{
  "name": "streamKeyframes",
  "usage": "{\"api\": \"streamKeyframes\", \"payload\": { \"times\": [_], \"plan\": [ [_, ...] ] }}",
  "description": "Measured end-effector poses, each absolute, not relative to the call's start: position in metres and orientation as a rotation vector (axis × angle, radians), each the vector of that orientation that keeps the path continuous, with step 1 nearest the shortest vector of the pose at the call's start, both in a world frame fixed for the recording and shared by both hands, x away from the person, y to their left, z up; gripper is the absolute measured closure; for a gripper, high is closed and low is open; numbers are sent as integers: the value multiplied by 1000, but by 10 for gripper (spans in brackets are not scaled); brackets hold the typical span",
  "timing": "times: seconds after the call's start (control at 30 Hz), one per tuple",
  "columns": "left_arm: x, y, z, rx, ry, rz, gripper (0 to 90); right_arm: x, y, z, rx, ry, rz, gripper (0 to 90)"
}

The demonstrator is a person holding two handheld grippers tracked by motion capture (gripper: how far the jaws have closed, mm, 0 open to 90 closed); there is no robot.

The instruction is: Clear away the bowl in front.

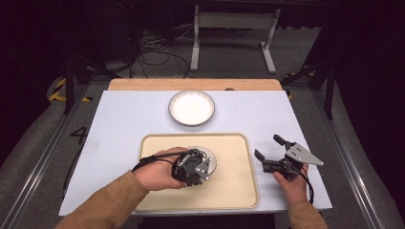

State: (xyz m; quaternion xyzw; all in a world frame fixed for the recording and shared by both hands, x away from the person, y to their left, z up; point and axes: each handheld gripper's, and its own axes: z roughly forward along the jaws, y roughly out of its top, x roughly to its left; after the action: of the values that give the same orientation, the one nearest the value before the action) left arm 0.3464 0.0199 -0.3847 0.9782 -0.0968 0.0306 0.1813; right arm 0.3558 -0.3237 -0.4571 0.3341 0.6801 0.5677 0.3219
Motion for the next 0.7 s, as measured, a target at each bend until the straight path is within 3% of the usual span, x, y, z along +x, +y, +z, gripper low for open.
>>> {"api": "streamKeyframes", "payload": {
  "times": [0.57, 0.7],
  "plan": [
    [342, 20, -398, 2774, -268, 39, 777, 356, -324, -457, 880, 1783, 1490, 50],
    [342, 19, -399, 2770, -254, 22, 695, 356, -324, -457, 880, 1783, 1490, 50]
  ]
}}
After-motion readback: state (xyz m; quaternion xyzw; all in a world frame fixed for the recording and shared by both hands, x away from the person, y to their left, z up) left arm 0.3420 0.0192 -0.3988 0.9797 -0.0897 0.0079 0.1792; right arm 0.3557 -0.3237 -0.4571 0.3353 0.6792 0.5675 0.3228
